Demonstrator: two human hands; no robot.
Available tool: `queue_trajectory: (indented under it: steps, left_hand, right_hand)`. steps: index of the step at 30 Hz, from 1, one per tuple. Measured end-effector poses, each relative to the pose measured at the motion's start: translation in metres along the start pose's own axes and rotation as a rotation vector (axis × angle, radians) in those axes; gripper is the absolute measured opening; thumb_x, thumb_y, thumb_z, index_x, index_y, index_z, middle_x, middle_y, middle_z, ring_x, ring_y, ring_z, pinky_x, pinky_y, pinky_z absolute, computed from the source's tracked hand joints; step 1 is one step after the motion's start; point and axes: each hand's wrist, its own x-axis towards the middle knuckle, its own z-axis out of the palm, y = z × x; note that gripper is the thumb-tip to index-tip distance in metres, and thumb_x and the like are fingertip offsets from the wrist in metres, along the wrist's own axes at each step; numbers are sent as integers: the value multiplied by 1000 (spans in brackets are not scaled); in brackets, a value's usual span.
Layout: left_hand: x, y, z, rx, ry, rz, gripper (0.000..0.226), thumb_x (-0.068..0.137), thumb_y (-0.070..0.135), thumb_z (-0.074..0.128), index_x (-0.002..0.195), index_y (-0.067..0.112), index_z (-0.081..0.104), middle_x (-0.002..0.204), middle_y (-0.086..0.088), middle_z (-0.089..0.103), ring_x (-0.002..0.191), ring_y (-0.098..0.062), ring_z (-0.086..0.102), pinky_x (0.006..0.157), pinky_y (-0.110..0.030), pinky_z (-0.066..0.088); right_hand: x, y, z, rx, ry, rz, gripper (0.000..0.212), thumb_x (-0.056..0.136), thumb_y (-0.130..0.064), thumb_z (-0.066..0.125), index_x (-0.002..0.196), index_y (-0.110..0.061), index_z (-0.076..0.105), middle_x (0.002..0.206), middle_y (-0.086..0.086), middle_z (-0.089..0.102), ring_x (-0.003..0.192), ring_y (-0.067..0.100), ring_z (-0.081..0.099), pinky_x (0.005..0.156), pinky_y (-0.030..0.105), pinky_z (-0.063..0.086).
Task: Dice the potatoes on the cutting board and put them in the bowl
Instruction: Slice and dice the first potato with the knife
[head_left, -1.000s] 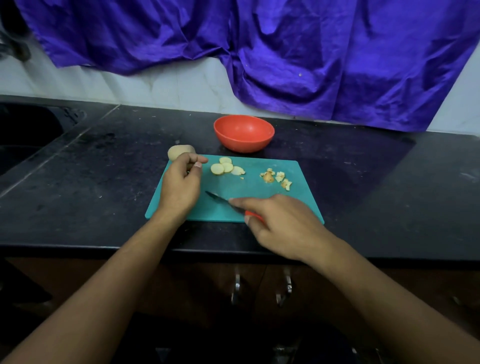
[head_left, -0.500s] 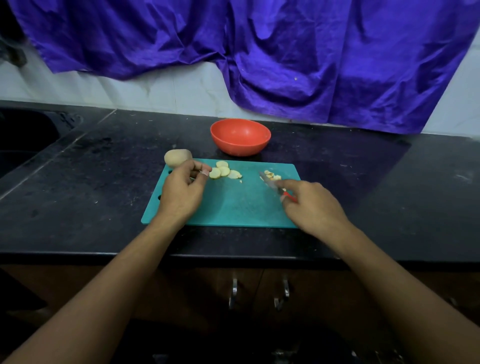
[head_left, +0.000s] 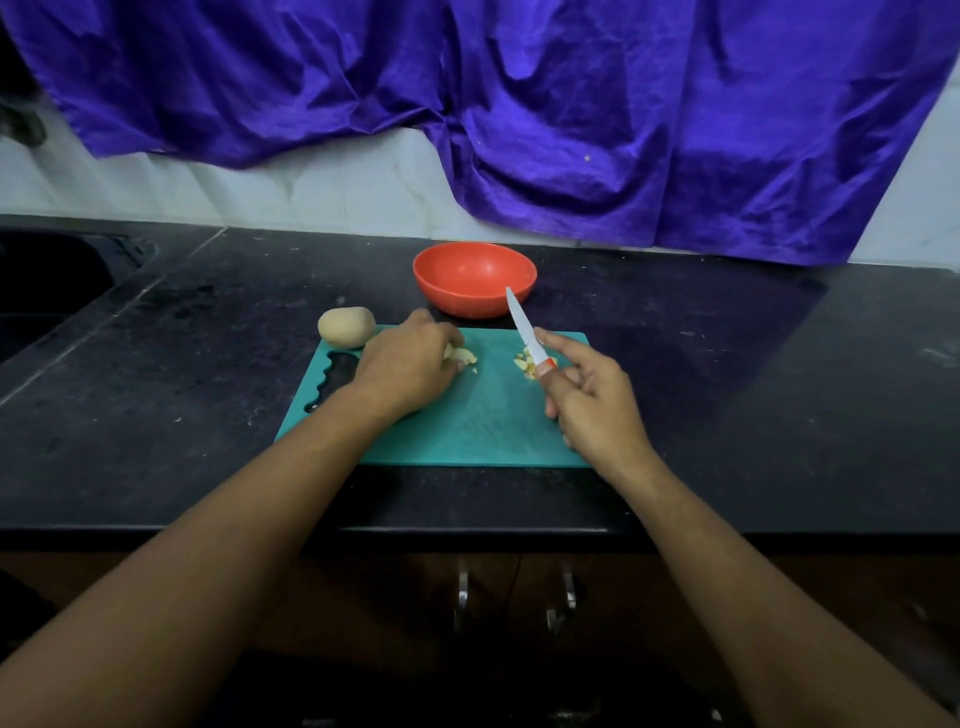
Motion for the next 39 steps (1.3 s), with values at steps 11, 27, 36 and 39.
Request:
queue_trajectory:
  steps: [11,27,36,39]
  left_hand:
    - [-6,2,-5,-155,-32,94,26,80,49,81,88,34,60,99,13,59,89,-5,58,78,-38,54]
    - [-52,-11,10,-248,266,101,15,93,34,72,106,37,78,106,16,71,96,-10,63,78,-39,56]
    - [-57,-21,13,-292,201,131,15,90,40,75,101,33,80,103,15,73,98,-9,64,85,-36,54]
    - [-55,-20,11,-382,203,11,3,84,35,81,86,33,80,88,16,73,85,-5,66,82,-37,56]
  right_hand:
    - [-1,3,0,5,-1,-30,39,104,-21,59,140,-35,61,62,5,54,49,12,42,45,29,37]
    - [-4,2,2,-92,2,-56,40,104,-23,61,141,-35,60,58,-3,54,50,13,42,47,30,38]
    - [-11,0,5,-271,-30,-108,40,101,-22,61,137,-40,62,61,7,55,59,35,53,59,48,51]
    - [-18,-9,3,-431,-68,-124,42,101,-26,60,140,-42,59,77,-17,65,59,10,57,62,36,51]
